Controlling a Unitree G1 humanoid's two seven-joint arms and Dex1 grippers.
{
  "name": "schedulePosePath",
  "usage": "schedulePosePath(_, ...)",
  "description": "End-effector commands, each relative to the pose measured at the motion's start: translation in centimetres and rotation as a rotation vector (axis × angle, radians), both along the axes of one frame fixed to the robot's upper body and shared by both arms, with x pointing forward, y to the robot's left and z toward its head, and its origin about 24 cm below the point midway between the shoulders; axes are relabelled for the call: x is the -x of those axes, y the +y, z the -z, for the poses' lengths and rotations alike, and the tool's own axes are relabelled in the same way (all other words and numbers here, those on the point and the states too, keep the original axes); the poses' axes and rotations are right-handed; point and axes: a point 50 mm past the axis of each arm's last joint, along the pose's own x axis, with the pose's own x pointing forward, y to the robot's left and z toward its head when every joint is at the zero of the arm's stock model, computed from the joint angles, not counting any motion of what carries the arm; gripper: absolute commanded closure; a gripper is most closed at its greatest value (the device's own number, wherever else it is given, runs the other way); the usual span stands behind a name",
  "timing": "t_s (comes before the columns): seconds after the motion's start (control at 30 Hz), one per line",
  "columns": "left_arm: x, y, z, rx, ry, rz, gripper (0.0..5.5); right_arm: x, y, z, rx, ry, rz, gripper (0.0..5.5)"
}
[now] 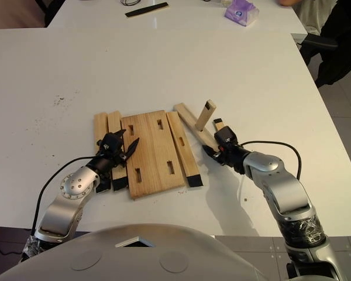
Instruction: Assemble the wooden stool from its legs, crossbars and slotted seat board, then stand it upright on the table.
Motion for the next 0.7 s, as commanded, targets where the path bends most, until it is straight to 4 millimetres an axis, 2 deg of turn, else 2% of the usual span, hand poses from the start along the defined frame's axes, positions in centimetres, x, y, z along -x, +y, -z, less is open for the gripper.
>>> schedulePosePath(0.03, -0.7, 0.5, -1.0, 0.017, -0.044, -0.044, 2.87, -1.8, 0.6, -1.8, -0.095, -0.076, 0.043, 3.40)
schedulePosePath(0.13, -1.4, 0.9, -3.2, 0.121, -0.089, -0.059, 2.87, -3.9, 1.5, -5.4, -0.270, -0.227, 0.039, 3.42)
schedulePosePath(0.2, -1.4, 0.2, -5.6, 0.278, -0.109, 0.019, 2.60, -4.4, 2.2, -8.0, -0.422, -0.306, -0.034, 3.43)
schedulePosePath(0.3, -0.5, -1.2, -9.5, 0.509, -0.141, 0.205, 2.05, -3.2, 3.3, -11.3, -0.679, -0.292, -0.287, 3.43)
schedulePosePath(0.37, 0.2, -1.7, -11.9, 0.641, -0.176, 0.330, 1.82, -2.2, 3.2, -12.9, -0.772, -0.234, -0.477, 3.43)
schedulePosePath(0.43, 0.6, -1.6, -13.4, 0.717, -0.196, 0.423, 1.82, -1.7, 2.5, -13.8, -0.810, -0.169, -0.622, 3.43)
schedulePosePath(0.53, 1.1, -1.3, -14.6, 0.780, -0.186, 0.518, 1.82, -1.8, 1.2, -14.6, -0.814, -0.107, -0.737, 3.43)
schedulePosePath(0.7, 1.7, -2.0, -14.1, 0.787, -0.110, 0.594, 1.82, -2.0, 0.7, -13.9, -0.748, -0.016, -0.885, 3.43)
